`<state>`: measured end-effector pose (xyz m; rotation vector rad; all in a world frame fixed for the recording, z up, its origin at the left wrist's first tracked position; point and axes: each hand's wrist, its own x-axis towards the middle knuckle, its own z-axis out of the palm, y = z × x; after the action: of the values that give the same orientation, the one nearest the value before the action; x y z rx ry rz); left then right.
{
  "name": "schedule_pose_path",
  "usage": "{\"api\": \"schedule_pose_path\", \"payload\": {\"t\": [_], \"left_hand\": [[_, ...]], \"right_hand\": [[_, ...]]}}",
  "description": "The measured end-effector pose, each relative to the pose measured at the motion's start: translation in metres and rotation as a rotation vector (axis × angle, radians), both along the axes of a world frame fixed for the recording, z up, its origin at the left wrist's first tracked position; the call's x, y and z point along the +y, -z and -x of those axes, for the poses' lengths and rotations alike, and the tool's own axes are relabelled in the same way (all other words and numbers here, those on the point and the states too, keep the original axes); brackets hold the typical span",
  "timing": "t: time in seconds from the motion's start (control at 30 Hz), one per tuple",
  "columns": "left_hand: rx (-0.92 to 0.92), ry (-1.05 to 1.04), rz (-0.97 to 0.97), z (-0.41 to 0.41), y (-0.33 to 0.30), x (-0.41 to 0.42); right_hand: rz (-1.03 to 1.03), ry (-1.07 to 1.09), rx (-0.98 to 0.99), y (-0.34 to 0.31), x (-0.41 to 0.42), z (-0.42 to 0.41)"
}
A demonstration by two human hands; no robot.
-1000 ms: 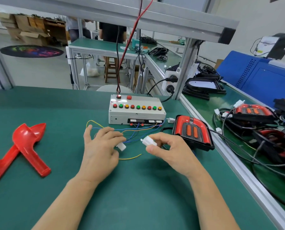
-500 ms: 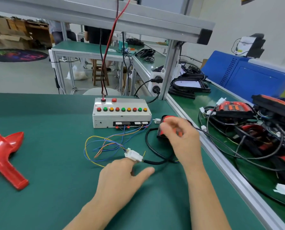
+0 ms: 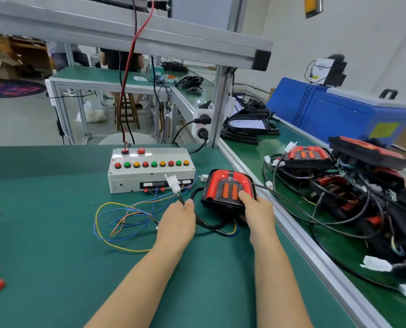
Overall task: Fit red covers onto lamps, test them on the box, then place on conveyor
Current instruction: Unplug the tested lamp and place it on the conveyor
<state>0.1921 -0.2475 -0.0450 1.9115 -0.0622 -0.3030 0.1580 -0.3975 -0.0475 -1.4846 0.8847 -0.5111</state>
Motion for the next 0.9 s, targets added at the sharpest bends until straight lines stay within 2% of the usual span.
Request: {"api": "schedule_pose_path", "payload": {"t": [0.13,0.3,0.4,0.77,0.9], "left_hand": [[0.079,0.072,-0.029,-0.013,-0.011,-0.012],[0.367,0.104,0.303,-0.015,-0.024,-0.027],[0.466,0.059,0.416,-0.017,-0.025,-0.033],[0.621,0.105,0.416,-0.028,-0.025,-0.043],[0.651,0.143,0.417,-0.028,-0.024,-0.041]], "right_hand": [[-0.117,0.012,-0.081,0.0,-0.004,-0.001],[-0.244,-0.008,-0.14,-0.002,-0.004,0.0],[-0.265,-0.025,-0.127,-0.003,-0.003,0.001],[-0.038,0.024,-0.09,-0.004,0.004,0.005],[-0.096,0.025,-0.129,-0.006,0.002,0.008]]}}
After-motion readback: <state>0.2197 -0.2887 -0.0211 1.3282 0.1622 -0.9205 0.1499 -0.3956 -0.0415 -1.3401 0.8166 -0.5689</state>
